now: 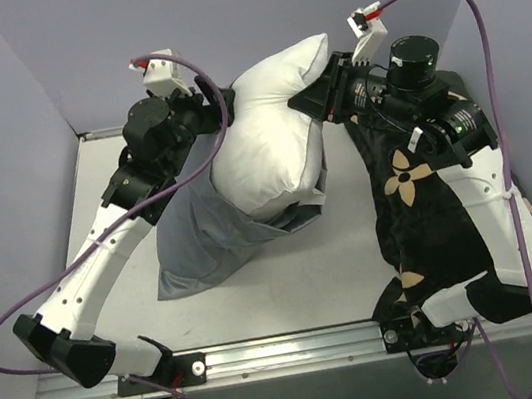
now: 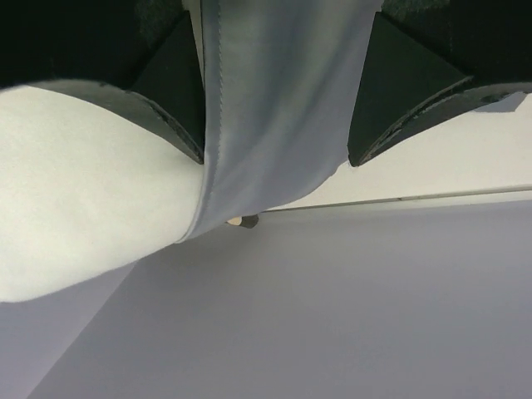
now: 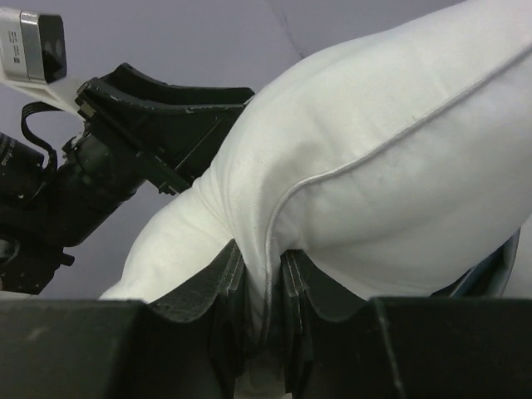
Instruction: Remove the pillowcase from the pillow
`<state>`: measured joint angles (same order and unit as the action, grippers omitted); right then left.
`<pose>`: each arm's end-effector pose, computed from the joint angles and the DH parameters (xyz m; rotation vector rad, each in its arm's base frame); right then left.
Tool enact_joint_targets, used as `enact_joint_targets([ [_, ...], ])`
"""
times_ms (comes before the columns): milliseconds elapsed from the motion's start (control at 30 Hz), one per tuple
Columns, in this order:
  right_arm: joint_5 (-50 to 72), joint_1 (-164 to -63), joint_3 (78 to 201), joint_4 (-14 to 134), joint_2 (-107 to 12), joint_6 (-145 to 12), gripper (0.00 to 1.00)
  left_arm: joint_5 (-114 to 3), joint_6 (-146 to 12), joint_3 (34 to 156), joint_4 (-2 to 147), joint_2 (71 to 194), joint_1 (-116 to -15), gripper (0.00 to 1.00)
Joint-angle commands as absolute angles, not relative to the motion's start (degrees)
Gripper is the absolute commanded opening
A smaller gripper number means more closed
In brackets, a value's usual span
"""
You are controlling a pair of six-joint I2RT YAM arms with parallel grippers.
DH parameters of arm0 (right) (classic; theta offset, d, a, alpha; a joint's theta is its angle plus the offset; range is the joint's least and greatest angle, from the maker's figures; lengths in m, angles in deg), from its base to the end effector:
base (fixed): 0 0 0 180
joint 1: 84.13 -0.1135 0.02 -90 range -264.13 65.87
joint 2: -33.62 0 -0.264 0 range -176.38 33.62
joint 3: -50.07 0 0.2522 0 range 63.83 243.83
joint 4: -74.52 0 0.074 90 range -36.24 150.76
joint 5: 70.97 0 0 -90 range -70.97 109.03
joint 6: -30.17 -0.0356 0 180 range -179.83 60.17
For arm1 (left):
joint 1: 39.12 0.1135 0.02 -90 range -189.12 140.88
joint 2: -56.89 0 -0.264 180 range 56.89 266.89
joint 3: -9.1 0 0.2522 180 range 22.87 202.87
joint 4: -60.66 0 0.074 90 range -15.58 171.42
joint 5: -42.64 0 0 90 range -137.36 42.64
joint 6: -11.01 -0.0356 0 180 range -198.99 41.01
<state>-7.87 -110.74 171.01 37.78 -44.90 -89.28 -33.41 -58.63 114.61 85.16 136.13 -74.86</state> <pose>0.2242 0.1304 0.5528 -0.3677 1.5463 1.1220 0.2529 -0.1714 0.4878 0.0137 1.5704 -0.5875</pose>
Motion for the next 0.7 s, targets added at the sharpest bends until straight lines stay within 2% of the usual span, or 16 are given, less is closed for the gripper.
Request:
enact_joint_targets([
  [0,-13.76,-111.03,171.32,47.31,-43.72,-89.80,0.00,-38.49,-59.22,117.61,82.16,137.83,-72.88,0.74],
  [33,-13.58,-111.03,171.06,47.31,-43.63,-89.71,0.00,-35.61,-58.78,117.61,82.59,138.27,-72.35,0.65],
  [67,-13.49,-111.03,170.97,47.40,-43.46,-89.63,0.00,-34.63,-58.17,117.96,83.03,138.71,-71.56,0.45],
  [167,-13.84,-111.03,171.06,47.40,-43.28,-89.89,0.00,-36.02,-55.09,117.70,83.74,141.43,-67.69,0.11],
  [233,-13.23,-111.03,171.23,47.40,-42.84,-89.80,0.00,-36.55,-54.29,116.47,83.74,143.54,-66.28,0.00],
  [533,-11.12,-109.89,172.64,47.14,-40.91,-89.80,0.00,-28.91,-47.53,101.72,83.82,149.70,-60.66,0.00],
  [667,-10.68,-108.92,173.25,47.05,-40.38,-90.24,0.00,-28.20,-45.77,99.68,85.40,152.77,-56.97,0.00],
])
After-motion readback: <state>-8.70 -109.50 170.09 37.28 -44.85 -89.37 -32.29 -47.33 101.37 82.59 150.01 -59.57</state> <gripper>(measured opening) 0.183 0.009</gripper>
